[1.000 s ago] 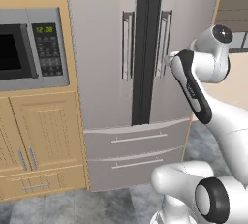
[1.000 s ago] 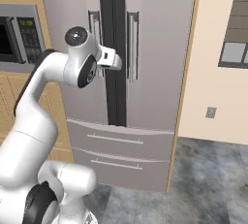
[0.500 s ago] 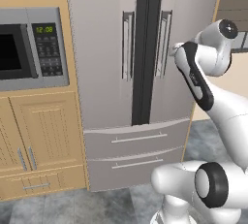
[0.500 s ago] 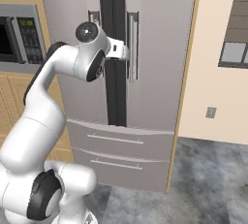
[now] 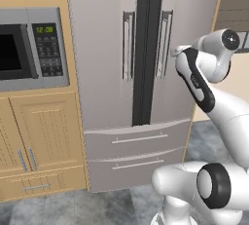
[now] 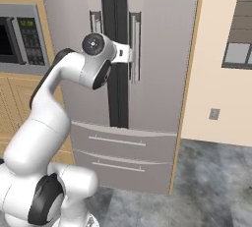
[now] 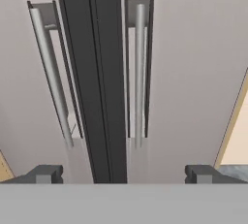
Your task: Retrieve the kiwi and pear from the fridge and place them into the bowl on the dining table.
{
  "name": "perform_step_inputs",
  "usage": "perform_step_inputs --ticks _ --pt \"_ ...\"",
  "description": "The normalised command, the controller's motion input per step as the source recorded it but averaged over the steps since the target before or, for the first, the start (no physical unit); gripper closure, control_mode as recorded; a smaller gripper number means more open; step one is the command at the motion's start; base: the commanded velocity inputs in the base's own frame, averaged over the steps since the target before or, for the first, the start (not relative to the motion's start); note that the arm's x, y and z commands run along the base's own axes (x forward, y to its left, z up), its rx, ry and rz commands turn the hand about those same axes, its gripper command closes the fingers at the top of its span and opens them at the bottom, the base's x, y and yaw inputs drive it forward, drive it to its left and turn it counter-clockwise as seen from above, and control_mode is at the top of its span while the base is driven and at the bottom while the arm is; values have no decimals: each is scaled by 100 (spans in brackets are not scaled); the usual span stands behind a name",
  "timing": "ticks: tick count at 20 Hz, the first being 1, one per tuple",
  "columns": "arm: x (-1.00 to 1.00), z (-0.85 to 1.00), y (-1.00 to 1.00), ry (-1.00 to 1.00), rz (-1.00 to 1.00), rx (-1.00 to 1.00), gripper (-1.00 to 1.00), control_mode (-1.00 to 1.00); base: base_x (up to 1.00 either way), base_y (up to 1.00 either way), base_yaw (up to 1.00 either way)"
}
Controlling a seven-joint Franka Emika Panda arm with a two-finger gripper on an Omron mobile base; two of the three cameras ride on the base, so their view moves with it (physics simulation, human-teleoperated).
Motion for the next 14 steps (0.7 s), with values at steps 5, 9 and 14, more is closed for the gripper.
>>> perform_step_inputs --ticks 5,9,14 --pt "14 0 0 0 0 0 -100 -100 0 0 0" --pt "20 0 -2 0 0 0 -100 -100 0 0 0" --pt "29 0 -2 0 0 0 -100 -100 0 0 0"
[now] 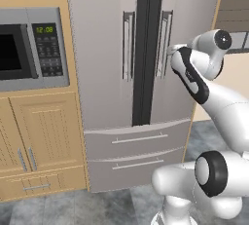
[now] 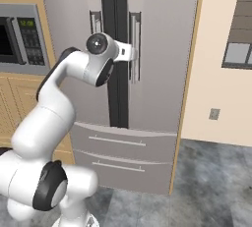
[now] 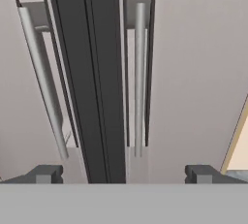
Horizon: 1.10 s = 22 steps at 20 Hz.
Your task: Retrieve the kiwi and pear from the fridge and place them into the bowl on the dining table.
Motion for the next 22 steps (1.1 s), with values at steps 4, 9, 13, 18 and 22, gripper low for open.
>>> perform_step_inputs --ticks 4,9,13,18,22 --pt "27 0 -10 0 0 0 -100 -100 0 0 0" --pt "12 0 -13 0 0 0 -100 -100 0 0 0" --pt "6 0 -16 0 0 0 -100 -100 0 0 0" --pt "13 0 -11 0 0 0 -100 -100 0 0 0" --pt "17 0 -9 0 0 0 -100 -100 0 0 0"
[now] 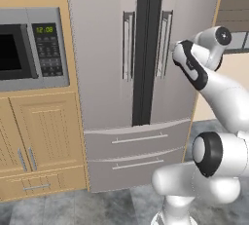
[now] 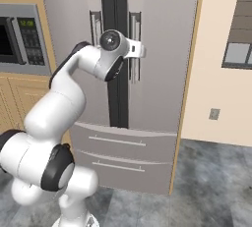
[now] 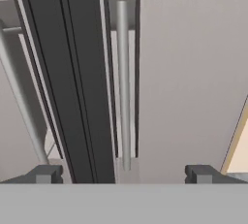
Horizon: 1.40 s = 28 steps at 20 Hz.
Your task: Retrieve the kiwi and pear from the fridge and place them into the bowl on the dining table.
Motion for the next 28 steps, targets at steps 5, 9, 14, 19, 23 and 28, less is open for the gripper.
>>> perform_step_inputs --ticks 5,9,14,19,23,28 --pt "26 0 -1 -1 0 0 -100 -100 0 0 0" --pt "32 -1 0 -1 0 0 -100 -100 0 0 0" --pt "32 0 0 0 0 0 -100 -100 0 0 0" --pt "56 -7 0 0 0 0 -100 -100 0 0 0" --pt "65 -15 0 0 0 0 -100 -100 0 0 0" --pt "66 -12 0 0 0 0 -100 -100 0 0 0"
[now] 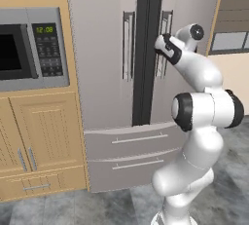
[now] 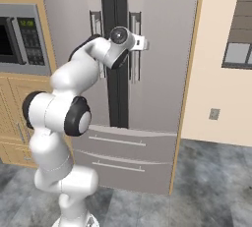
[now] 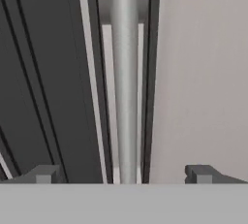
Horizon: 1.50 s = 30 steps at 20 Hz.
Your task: Retrieve the kiwi and pear from the fridge and place them into the bowl on the dining table.
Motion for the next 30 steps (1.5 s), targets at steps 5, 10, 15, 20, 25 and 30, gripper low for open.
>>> perform_step_inputs --ticks 5,10,15,20,25,30 --pt "60 0 0 -1 0 0 -100 -100 0 0 0" --pt "59 -3 -1 -6 0 0 -100 -100 0 0 0" --pt "53 -8 -10 -9 0 0 -100 -100 0 0 0" --pt "50 -5 -19 -2 2 0 -100 -100 0 0 0" --pt "57 -2 -11 0 4 0 100 -100 0 0 0" --pt "-20 0 -20 3 1 0 100 -100 0 0 0"
